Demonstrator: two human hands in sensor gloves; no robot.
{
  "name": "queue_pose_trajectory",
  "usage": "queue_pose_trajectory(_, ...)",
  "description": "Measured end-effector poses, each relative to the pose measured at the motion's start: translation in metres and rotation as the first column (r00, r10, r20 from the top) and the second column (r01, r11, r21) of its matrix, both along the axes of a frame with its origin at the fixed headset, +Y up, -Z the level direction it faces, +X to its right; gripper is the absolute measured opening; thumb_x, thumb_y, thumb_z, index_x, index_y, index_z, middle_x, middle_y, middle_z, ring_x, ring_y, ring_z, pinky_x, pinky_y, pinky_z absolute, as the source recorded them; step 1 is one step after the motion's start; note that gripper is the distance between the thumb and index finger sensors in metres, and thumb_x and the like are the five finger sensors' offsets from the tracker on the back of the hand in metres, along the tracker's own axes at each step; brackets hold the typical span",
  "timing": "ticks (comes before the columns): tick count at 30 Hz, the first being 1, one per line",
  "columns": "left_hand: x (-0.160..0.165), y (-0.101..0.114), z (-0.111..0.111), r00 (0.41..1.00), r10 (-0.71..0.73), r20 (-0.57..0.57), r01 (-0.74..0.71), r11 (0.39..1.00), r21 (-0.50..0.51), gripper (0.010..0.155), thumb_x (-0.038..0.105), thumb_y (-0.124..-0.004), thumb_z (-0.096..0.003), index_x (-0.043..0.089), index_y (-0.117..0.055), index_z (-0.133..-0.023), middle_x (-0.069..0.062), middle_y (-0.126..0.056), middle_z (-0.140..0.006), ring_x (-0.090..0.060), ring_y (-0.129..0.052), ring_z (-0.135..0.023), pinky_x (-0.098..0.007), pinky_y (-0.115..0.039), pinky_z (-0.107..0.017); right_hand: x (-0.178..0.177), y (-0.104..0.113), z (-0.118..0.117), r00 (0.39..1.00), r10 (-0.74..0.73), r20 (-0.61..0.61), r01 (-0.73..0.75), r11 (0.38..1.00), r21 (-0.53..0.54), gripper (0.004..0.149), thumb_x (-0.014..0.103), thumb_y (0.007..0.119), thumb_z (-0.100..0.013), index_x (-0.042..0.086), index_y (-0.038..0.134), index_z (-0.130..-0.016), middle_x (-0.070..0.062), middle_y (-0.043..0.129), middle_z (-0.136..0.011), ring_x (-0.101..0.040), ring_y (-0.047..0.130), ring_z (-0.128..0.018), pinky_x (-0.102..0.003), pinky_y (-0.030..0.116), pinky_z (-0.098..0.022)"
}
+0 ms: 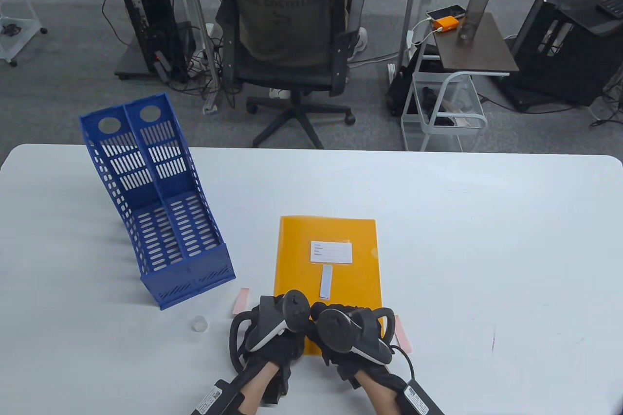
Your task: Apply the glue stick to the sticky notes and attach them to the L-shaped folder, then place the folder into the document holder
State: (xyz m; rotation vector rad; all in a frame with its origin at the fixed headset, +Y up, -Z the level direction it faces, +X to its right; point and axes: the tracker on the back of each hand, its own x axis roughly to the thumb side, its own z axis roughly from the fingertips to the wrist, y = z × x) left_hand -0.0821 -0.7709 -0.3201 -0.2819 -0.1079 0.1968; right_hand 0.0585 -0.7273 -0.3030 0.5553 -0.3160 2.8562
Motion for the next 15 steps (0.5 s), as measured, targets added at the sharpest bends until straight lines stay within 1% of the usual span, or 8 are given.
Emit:
queue_pose_trajectory(11, 0.0, 0.0, 0.0, 1.0, 0.001, -0.001, -0.001, 1.0, 0.0, 0.041, 0.039, -0.077, -0.0513, 0.018, -0.078, -0.086, -0.006, -0.063, -0.107, -0.035, -0.057, -0.103, -0.06, -0.051, -0.074, 0.008, 0.001, 0.0, 1.0, -0.007, 0.021, 0.008, 1.0, -0.02, 0.046, 0.052, 0.093, -0.038, 0.015, 0.101, -0.064, -0.008, 0.102, -0.024, -0.013, 0.096, -0.005, -0.038, 0.087, -0.01)
queue_pose_trajectory(13, 0.0, 0.0, 0.0, 1.0, 0.001, -0.001, -0.001, 1.0, 0.0, 0.041, 0.039, -0.077, -0.0513, 0.018, -0.078, -0.086, -0.006, -0.063, -0.107, -0.035, -0.057, -0.103, -0.06, -0.051, -0.075, 0.015, 0.005, 0.0, 0.998, -0.05, 0.032, 0.051, 0.998, -0.03, 0.046, 0.052, 0.093, -0.039, 0.014, 0.101, -0.063, -0.008, 0.102, -0.024, -0.012, 0.096, -0.005, -0.038, 0.086, -0.01)
queue_pose_trajectory(15, 0.0, 0.0, 0.0, 1.0, 0.001, -0.001, -0.001, 1.0, 0.0, 0.041, 0.039, -0.077, -0.0513, 0.018, -0.078, -0.086, -0.006, -0.063, -0.108, -0.035, -0.057, -0.103, -0.06, -0.051, -0.075, 0.029, 0.012, 0.0, 0.988, -0.142, 0.06, 0.144, 0.989, -0.03, 0.047, 0.052, 0.091, -0.04, 0.013, 0.101, -0.064, -0.008, 0.102, -0.023, -0.012, 0.095, -0.004, -0.038, 0.086, -0.01)
